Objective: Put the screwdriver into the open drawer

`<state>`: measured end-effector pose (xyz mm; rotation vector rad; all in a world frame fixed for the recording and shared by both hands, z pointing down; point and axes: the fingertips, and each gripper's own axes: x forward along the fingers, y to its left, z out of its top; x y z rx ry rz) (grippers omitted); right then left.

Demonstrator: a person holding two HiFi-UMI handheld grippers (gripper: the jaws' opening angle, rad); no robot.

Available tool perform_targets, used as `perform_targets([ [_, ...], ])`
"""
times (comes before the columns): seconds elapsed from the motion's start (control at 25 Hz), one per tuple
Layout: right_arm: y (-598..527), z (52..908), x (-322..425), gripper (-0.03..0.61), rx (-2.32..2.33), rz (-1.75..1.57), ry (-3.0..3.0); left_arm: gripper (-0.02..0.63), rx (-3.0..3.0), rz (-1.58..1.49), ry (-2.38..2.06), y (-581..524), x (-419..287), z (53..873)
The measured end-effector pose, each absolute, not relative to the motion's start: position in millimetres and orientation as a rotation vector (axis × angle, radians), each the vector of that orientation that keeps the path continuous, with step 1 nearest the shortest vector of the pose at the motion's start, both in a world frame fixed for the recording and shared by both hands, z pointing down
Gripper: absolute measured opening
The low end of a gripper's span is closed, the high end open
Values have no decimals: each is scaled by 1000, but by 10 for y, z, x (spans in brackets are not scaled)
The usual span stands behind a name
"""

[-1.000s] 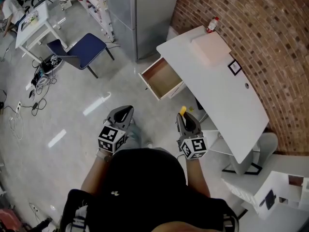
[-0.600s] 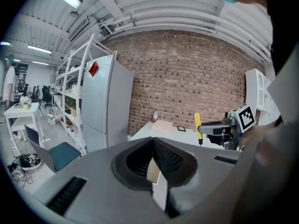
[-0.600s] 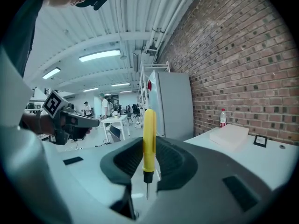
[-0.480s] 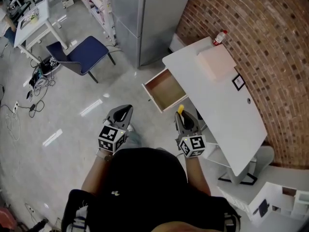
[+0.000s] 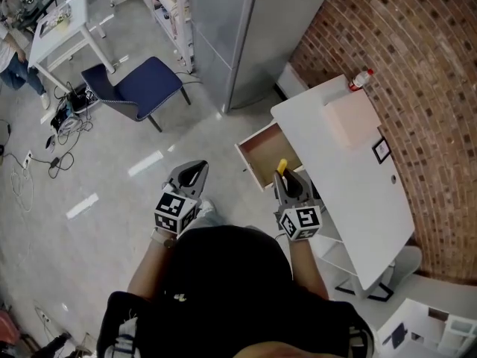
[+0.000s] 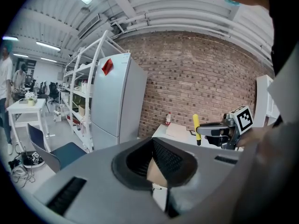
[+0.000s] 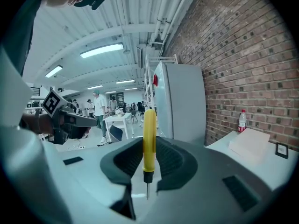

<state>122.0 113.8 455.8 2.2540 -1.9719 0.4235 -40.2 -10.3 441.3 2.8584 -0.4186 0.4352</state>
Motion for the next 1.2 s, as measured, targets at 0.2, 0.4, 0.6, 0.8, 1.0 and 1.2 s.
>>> perform_targets([
  [0.2,655,4566,1229,89,2215,414,-1992,5,2838,433,-457,-527,-448,4465],
  [0.4,303,4631,1207,91,2162,426,-2009,5,2819,443,-481,-773,-539,4510],
  [0.6,67,4711,1261,89,2116,449,-2030,5,2791,455,-533,-961,-557,4561],
  [0.8,-132,4796,1349,89,2046,462,-2073,5,2768,460,-601,-1067,-510,4585],
  [1.0,-252,4864,1476,89,1961,475,-2120,5,2724,456,-702,-1067,-489,4605],
  [1.2,-312,4970,1573,89,1891,505,-2141,5,2682,460,-774,-1061,-455,4643],
])
